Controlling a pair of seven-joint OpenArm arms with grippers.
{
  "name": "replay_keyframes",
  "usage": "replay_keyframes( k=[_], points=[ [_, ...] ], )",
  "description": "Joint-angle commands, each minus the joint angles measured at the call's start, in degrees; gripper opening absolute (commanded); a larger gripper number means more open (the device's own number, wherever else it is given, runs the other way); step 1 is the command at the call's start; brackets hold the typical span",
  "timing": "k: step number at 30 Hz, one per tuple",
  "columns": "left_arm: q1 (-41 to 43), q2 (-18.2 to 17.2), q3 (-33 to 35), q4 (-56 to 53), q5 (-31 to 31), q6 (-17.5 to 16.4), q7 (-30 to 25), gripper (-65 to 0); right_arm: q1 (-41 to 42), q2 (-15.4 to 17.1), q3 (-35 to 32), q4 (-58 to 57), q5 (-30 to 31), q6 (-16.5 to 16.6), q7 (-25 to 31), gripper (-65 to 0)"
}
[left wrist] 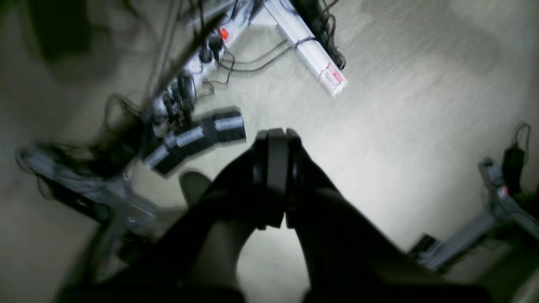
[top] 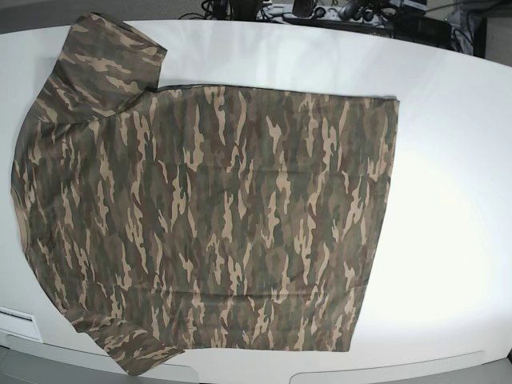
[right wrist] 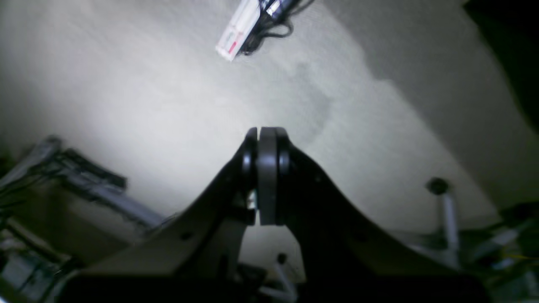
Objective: Fold the T-shirt properly
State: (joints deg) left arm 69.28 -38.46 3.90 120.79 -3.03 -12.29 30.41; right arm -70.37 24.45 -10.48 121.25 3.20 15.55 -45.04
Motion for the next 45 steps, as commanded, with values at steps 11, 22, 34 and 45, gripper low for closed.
replay_keyframes(
  k=[11,22,34,45],
  points=[
    [2.4,-1.7,-16.8,14.2,0.0,-1.5,0.9,-65.0,-4.6,0.3,0.0,13.7,-24.2,-12.2,-0.2,-65.0],
    [-1.4,-2.4,-20.9,14.2,2.8,-4.3,-1.9,-65.0,-3.9,0.5,9.1,13.7,-32.0,-17.3,3.7,-65.0],
    [-19.4,-12.4,-20.8,0.9,5.6,-17.7,-20.2,-65.0,10.7,0.5,17.0,13.7,-19.7,-12.5,9.6,-65.0],
    [-35.6,-26.6,-4.5,-13.5,7.7,-24.8,-27.6,-26.0,11.9,0.5,17.0,13.7,-15.2,-11.5,11.0,-65.0]
  ],
)
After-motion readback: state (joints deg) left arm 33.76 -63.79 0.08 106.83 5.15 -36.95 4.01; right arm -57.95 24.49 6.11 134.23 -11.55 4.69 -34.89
